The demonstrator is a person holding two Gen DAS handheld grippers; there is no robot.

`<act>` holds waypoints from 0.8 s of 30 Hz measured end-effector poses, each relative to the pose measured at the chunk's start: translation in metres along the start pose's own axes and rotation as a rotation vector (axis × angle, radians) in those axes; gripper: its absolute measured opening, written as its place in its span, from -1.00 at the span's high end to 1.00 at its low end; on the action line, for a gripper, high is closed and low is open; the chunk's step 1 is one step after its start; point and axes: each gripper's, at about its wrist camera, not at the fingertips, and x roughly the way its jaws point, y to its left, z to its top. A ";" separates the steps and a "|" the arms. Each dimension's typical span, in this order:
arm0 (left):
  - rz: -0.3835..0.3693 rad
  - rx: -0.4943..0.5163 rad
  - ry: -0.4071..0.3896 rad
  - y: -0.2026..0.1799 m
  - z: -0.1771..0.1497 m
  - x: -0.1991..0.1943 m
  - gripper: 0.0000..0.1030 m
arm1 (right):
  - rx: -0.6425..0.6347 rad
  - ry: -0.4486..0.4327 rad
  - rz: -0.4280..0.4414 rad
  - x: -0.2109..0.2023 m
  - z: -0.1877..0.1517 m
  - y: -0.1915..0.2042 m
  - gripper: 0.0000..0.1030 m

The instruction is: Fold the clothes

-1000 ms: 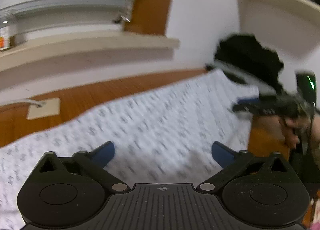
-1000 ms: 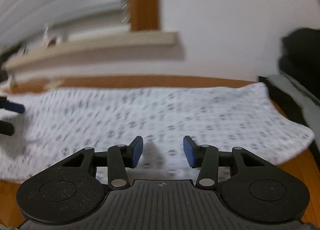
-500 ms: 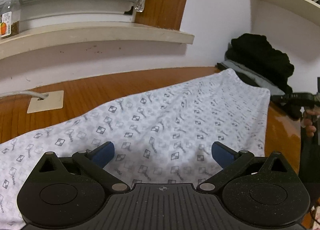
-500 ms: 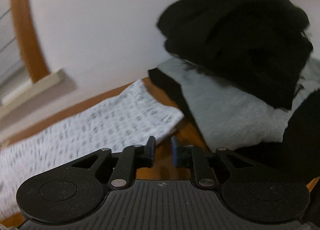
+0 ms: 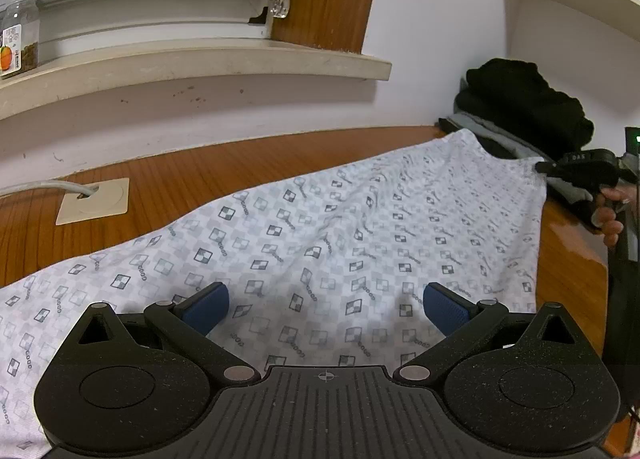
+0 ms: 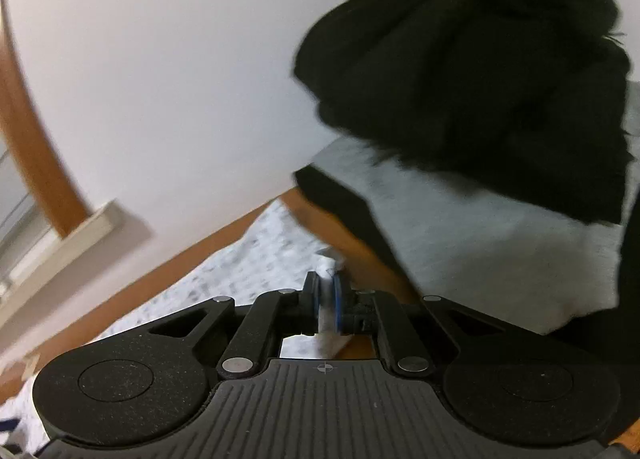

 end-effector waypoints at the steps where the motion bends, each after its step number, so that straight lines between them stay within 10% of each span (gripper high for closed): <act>1: 0.000 0.000 0.000 0.000 0.000 0.000 -1.00 | -0.010 0.009 -0.012 0.003 -0.001 0.001 0.75; 12: -0.003 -0.007 0.001 0.001 0.000 -0.001 -1.00 | -0.081 0.010 0.018 0.009 0.012 0.042 0.86; 18: -0.020 -0.105 -0.057 0.015 0.006 -0.015 -1.00 | -0.275 -0.020 0.252 -0.022 0.007 0.152 0.86; 24: -0.085 -0.229 -0.105 0.031 0.016 -0.030 -0.97 | -0.476 0.106 0.515 -0.059 -0.075 0.237 0.87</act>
